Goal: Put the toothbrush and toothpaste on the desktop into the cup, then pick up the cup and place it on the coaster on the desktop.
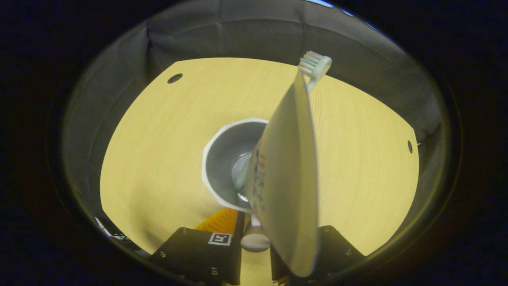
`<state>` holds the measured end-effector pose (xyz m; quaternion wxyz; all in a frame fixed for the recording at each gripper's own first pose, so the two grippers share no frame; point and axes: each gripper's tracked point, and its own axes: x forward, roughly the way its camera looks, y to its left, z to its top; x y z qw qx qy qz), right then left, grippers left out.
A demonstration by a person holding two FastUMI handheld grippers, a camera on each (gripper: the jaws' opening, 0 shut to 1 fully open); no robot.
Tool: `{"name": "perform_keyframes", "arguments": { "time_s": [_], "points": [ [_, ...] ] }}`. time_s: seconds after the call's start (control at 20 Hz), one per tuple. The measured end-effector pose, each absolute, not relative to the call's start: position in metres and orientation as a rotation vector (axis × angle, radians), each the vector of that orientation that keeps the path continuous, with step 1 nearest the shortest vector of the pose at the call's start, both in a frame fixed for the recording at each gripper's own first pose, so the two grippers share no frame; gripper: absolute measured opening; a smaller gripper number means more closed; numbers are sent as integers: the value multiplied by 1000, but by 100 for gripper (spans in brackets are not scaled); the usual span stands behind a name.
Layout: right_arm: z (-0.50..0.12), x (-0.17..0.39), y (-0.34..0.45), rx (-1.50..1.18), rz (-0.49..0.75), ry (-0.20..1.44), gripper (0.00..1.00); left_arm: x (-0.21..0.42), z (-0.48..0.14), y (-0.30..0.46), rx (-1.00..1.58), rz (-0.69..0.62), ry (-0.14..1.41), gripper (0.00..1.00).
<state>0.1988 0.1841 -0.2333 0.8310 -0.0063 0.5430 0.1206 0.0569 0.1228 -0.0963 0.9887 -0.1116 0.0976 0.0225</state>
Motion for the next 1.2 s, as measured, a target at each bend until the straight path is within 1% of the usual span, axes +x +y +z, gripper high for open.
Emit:
{"name": "perform_keyframes", "arguments": {
  "time_s": [0.05,0.1,0.15,0.2,0.25,0.3,0.35,0.4,0.45,0.6,0.65,0.7,0.75,0.8,0.85,0.9,1.05,1.2],
  "points": [
    [-227,194,180,-17,257,1145,32,57,-95,122,-223,47,194,96],
    [-225,195,180,-11,271,1134,33,57,-95,123,-222,50,192,96],
    [-224,194,179,-9,277,1126,38,57,-95,123,-219,53,191,96],
    [-217,194,178,-7,285,1108,45,57,-94,122,-218,54,191,99],
    [-213,194,176,-4,291,1090,52,57,-93,122,-217,55,190,96],
    [-205,191,177,13,305,1075,53,56,-91,121,-214,58,187,96],
    [-198,187,176,24,310,1064,62,57,-90,120,-210,58,186,96],
    [-193,185,173,31,315,1051,65,57,-88,118,-205,57,182,96],
    [-188,181,170,40,315,1036,68,58,-87,117,-200,55,181,93],
    [-172,166,153,70,309,999,68,57,-82,108,-188,43,177,93],
    [-166,161,147,80,304,982,68,59,-82,105,-185,42,176,96],
    [-161,156,140,89,295,963,68,59,-81,101,-186,37,174,96],
    [-154,149,131,95,284,943,68,60,-79,98,-185,36,176,93],
    [-145,143,122,105,270,917,68,62,-79,95,-184,34,176,96],
    [-135,137,114,114,256,883,68,62,-78,90,-183,31,174,96],
    [-124,132,103,120,236,842,68,62,-75,85,-179,26,172,93],
    [-99,117,73,125,168,725,67,62,-59,75,-165,13,150,96],
    [-77,107,46,129,113,599,67,56,-42,58,-150,-2,127,93]
  ]
}}
